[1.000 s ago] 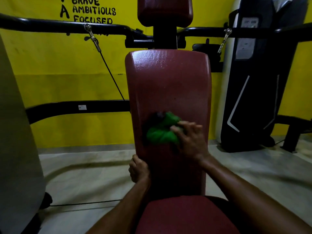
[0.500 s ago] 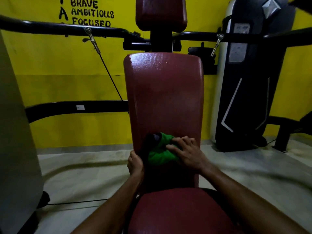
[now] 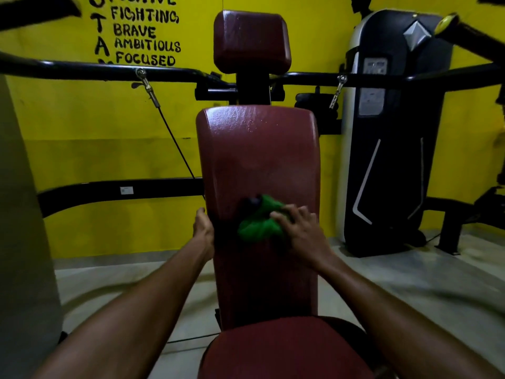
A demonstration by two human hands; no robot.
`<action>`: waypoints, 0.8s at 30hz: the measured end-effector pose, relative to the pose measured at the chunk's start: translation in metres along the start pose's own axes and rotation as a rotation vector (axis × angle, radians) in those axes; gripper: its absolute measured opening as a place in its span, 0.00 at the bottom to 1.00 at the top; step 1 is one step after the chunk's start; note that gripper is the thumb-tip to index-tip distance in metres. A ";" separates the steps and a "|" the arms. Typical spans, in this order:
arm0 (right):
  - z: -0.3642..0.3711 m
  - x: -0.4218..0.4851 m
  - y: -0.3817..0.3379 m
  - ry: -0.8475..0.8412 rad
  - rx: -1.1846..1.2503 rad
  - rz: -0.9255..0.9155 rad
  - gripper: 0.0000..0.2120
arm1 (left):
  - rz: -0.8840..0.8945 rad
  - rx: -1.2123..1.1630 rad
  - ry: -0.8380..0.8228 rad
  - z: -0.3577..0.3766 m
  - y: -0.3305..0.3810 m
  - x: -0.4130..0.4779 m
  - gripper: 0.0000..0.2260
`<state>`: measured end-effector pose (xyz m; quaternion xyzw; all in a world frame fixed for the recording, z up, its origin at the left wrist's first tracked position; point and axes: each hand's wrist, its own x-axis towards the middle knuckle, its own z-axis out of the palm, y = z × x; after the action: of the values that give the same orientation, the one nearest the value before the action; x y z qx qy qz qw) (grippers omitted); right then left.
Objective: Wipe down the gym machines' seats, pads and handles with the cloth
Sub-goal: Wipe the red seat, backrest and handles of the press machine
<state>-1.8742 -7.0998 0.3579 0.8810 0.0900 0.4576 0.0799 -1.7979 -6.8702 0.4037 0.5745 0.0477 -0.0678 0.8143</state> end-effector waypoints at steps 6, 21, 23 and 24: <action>-0.026 0.051 0.011 0.157 0.161 0.851 0.36 | 0.073 0.035 0.194 0.016 -0.008 0.022 0.29; -0.011 0.060 0.034 0.273 0.038 0.407 0.26 | 0.135 0.188 0.456 0.023 -0.019 0.037 0.28; -0.022 0.078 0.034 0.301 0.043 0.681 0.26 | 0.147 0.207 0.476 0.022 -0.021 0.041 0.28; -0.025 0.088 0.029 0.312 0.028 0.690 0.25 | 0.156 0.201 0.484 0.021 -0.021 0.040 0.29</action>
<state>-1.8427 -7.1057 0.4482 0.7802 -0.1946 0.5850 -0.1057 -1.7614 -6.8991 0.3852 0.6539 0.1896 0.1299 0.7209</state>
